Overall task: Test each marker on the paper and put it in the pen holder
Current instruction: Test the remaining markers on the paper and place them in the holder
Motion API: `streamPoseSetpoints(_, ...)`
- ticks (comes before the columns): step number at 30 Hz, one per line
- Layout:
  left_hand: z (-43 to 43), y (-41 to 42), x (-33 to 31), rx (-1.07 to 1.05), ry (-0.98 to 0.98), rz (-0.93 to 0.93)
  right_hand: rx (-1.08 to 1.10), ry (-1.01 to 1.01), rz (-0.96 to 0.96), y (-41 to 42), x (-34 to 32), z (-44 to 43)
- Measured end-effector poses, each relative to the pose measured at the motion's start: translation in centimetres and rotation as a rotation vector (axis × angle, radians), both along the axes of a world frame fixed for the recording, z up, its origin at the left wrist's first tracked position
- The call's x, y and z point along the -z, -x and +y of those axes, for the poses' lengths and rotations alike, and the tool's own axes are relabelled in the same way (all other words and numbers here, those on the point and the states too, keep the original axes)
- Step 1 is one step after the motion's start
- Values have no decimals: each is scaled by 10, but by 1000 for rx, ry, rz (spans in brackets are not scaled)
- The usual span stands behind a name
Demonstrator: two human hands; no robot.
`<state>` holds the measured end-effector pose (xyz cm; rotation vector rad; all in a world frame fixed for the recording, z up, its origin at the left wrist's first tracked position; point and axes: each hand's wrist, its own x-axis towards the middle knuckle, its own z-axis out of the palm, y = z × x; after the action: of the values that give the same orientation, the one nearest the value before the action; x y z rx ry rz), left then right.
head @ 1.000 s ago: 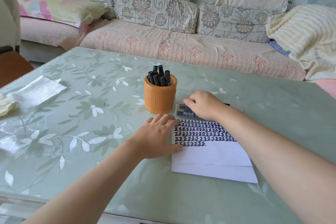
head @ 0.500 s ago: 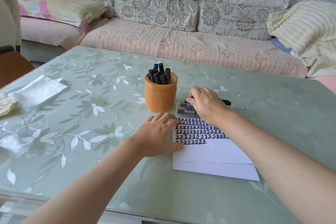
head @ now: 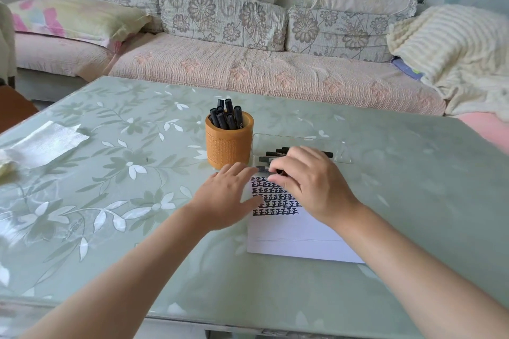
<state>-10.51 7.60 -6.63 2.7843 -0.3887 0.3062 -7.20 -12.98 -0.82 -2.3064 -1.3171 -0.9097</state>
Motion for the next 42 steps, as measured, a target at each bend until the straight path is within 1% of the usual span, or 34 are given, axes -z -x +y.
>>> streamPoseSetpoints(4,-5,1,-5,-14,80,-53,34,-29,107,1,11,-18)
streamPoseSetpoints(11,-12,2,-10,-8,74,-102,205,-351,600,1,26,-27)
streamPoseSetpoints(13,-12,1,-10,-15,86,-114,240,-419,684,-1,26,-26)
streamPoseSetpoints(14,-12,1,-10,-18,96,-113,248,-420,701,-2,26,-27)
streamPoseSetpoints(16,-13,0,-10,-5,106,-119,246,-349,718,-5,28,-28)
streamPoseSetpoints(17,-14,-1,-10,8,107,-126,249,-268,716,-5,27,-30)
streamPoseSetpoints(20,-18,-1,-11,53,102,-152,248,74,633,-5,28,-34)
streamPoseSetpoints(21,-20,-1,-11,76,98,-166,232,157,609,-4,29,-34)
streamPoseSetpoints(23,-26,-1,-11,126,90,-189,188,192,674,-1,29,-30)
streamPoseSetpoints(25,-30,-1,-11,162,74,-224,147,143,798,0,30,-26)
streamPoseSetpoints(27,-32,-2,-12,161,57,-259,142,132,853,-3,30,-26)
streamPoseSetpoints(30,-30,-2,-12,168,6,-285,132,190,828,-7,31,-29)
streamPoseSetpoints(34,-29,-3,-8,183,-26,-262,119,251,755,-9,35,-31)
streamPoseSetpoints(36,-31,-3,-8,169,-19,-229,116,246,686,-10,38,-33)
streamPoseSetpoints(39,-35,-2,-11,127,19,-139,94,221,525,-12,38,-36)
streamPoseSetpoints(42,-38,-2,-17,51,146,51,59,242,327,-14,33,-40)
